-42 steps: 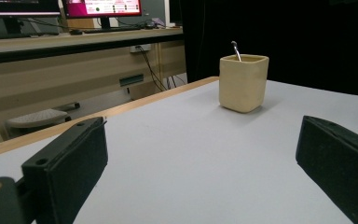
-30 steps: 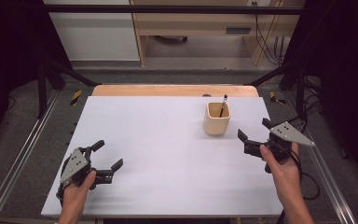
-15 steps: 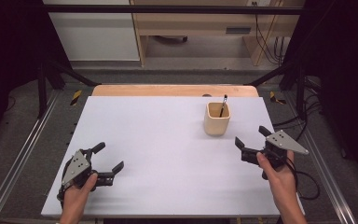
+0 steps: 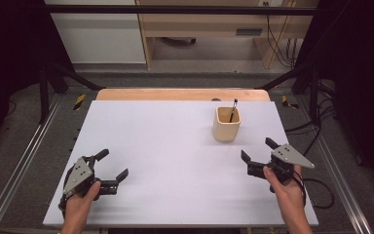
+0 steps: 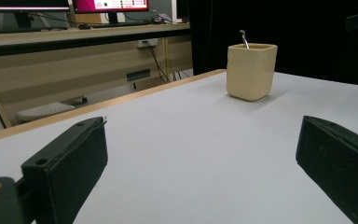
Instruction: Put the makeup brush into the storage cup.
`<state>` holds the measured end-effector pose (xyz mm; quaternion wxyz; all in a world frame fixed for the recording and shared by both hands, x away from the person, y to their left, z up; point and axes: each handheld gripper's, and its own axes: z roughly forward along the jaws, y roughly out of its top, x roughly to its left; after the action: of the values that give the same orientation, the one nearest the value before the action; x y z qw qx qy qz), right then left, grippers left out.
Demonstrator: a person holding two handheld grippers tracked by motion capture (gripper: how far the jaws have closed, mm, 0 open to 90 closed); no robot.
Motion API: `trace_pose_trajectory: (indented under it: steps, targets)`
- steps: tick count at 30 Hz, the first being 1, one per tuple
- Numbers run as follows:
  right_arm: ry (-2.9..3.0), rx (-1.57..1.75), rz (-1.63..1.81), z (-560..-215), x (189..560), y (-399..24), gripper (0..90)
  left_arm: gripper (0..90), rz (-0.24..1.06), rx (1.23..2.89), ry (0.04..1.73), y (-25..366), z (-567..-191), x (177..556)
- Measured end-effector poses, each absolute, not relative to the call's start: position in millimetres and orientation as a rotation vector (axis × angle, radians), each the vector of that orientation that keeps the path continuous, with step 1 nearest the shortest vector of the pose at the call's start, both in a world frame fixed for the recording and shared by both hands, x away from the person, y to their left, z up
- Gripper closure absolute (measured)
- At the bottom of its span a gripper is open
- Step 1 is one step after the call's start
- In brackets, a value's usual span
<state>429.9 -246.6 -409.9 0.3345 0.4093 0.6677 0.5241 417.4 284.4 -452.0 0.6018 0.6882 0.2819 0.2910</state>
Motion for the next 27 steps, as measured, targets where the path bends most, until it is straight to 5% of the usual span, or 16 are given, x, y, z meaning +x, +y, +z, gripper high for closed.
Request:
trace_pose_trajectory:
  steps: [27]
  targets:
    - [1.79,1.022,1.389,-448,437,-220,5.5,2.0,0.682,1.595,0.657,288,-452,417]
